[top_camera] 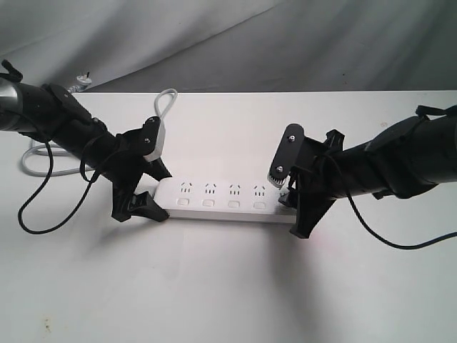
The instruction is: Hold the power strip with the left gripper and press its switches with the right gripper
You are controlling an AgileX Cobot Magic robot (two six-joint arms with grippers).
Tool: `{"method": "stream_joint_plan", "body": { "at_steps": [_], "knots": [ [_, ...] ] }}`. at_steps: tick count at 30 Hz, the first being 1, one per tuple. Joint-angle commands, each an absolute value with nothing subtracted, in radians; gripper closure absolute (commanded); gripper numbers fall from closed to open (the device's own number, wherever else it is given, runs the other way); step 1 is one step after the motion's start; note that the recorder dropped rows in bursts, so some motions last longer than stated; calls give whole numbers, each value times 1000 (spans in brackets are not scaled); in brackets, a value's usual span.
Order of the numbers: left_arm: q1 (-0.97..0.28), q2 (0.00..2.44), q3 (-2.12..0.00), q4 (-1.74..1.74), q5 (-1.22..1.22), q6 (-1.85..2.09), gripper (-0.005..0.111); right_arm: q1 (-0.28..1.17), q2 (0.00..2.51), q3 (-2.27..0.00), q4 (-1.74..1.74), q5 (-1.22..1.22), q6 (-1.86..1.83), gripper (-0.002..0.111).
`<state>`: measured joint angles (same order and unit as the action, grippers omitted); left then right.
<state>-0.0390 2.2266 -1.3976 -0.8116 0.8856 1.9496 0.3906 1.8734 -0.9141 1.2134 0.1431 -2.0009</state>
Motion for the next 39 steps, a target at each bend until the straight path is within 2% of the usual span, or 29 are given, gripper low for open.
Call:
{"method": "stream_joint_plan", "body": {
  "at_steps": [1,26,39],
  "knots": [
    [-40,2227,-1401,-812,894,1944,52,386,1892,-910,1208,142,-1999,60],
    [-40,2227,-1401,-812,894,1944,52,386,1957,-882,1223,187,-1999,60],
    [-40,2227,-1401,-812,894,1944,52,384,1715,-882,1223,146,-1981,60]
  ]
}}
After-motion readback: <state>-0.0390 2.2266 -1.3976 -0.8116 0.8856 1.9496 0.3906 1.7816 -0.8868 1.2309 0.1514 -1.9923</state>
